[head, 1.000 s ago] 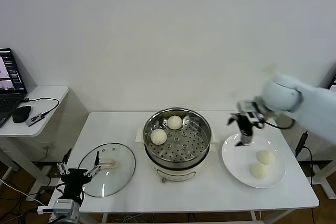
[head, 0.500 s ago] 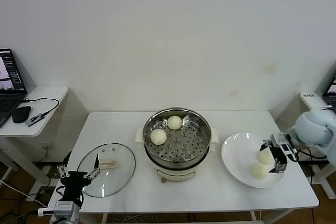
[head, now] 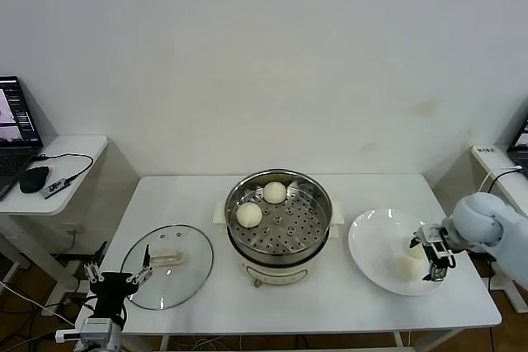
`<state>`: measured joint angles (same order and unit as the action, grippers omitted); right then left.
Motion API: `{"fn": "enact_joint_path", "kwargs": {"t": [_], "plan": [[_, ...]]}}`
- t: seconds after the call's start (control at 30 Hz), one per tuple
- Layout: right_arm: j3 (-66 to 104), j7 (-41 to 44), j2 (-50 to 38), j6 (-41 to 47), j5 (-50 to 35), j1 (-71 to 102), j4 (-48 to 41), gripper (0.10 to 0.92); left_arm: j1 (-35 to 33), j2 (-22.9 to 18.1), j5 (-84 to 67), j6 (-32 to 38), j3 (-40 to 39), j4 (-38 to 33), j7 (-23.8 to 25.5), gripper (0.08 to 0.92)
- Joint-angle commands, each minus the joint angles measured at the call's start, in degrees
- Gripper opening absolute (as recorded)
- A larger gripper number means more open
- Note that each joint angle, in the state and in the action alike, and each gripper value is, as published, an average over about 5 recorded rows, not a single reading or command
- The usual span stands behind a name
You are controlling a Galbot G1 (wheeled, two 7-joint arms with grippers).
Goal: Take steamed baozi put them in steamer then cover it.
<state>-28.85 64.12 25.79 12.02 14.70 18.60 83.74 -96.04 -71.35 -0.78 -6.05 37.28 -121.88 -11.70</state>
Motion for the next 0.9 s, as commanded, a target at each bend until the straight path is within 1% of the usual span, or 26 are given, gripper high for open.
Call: {"fn": "enact_joint_path", "kwargs": {"t": [0.03, 0.17, 0.27, 0.63, 0.9], "plan": [[1.69, -1.39, 5.47, -0.49, 2.28, 2.66, -6.36, 0.823, 0.18, -0.02, 0.08, 0.01, 0.16, 0.59, 0.03, 0.823], [1.6, -1.47, 6.66, 0.03, 2.11, 2.76, -6.99, 0.822, 0.22, 0.06, 0.1, 0.01, 0.26, 0.72, 0.06, 0.823], [1.47, -1.38, 6.94, 0.52, 2.08, 2.85, -6.93, 0.805, 0.24, 0.1, 0.09, 0.01, 0.28, 0.78, 0.06, 0.823], [1.39, -0.49, 5.89, 1.29, 2.22, 2.0, -6.33, 0.675, 0.37, -0.02, 0.05, 0.06, 0.1, 0.91, 0.04, 0.823], [-1.24, 1.36, 3.5, 1.94, -1.11, -5.09, -3.96, 0.617, 0.51, 0.2, 0.03, 0.01, 0.16, 0.62, 0.07, 0.823]]}}
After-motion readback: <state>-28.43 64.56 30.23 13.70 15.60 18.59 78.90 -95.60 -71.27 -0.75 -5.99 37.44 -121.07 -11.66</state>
